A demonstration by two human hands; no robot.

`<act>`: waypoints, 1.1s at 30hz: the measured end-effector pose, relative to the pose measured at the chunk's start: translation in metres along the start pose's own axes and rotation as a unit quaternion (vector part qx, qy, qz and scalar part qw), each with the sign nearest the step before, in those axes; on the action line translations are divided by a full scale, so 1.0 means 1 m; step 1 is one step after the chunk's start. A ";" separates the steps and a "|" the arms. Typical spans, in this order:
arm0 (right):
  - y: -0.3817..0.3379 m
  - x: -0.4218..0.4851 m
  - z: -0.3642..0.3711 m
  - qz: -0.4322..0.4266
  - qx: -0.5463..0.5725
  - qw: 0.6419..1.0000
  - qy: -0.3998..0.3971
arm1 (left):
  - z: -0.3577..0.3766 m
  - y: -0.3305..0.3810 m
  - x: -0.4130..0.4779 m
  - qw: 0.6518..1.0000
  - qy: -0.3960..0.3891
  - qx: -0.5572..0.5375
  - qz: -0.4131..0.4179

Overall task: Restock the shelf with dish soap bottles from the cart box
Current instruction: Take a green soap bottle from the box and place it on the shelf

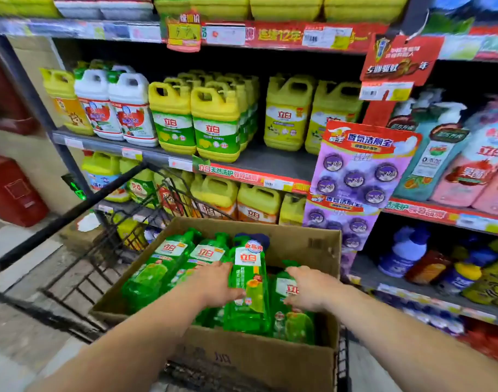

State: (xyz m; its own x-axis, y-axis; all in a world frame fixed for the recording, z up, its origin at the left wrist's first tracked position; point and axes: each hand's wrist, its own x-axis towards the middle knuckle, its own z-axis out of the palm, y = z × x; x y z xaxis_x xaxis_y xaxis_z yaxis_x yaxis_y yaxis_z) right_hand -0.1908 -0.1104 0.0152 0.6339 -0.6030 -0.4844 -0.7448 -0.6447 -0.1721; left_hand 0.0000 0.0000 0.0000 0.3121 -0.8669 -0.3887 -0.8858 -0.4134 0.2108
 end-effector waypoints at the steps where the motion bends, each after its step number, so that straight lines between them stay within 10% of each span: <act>1: 0.000 0.011 0.000 0.006 0.019 1.000 -0.009 | 0.002 -0.003 0.009 1.000 -0.014 -0.020 -0.002; 22: -0.028 0.167 0.063 0.206 0.432 0.876 -0.059 | 0.068 -0.037 0.131 0.820 -0.160 -0.528 -0.152; 33: -0.028 0.165 0.067 0.199 0.595 0.777 -0.041 | 0.068 -0.037 0.135 0.828 -0.159 -0.523 -0.124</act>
State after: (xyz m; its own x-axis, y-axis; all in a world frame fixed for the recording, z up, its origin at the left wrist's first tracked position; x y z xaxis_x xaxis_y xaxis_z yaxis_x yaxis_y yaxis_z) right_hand -0.0789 -0.1606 -0.1173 0.3249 -0.5798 -0.7471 -0.5743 0.5067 -0.6430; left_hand 0.0514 -0.0822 -0.1213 0.1858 -0.6703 -0.7184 0.0262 -0.7275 0.6856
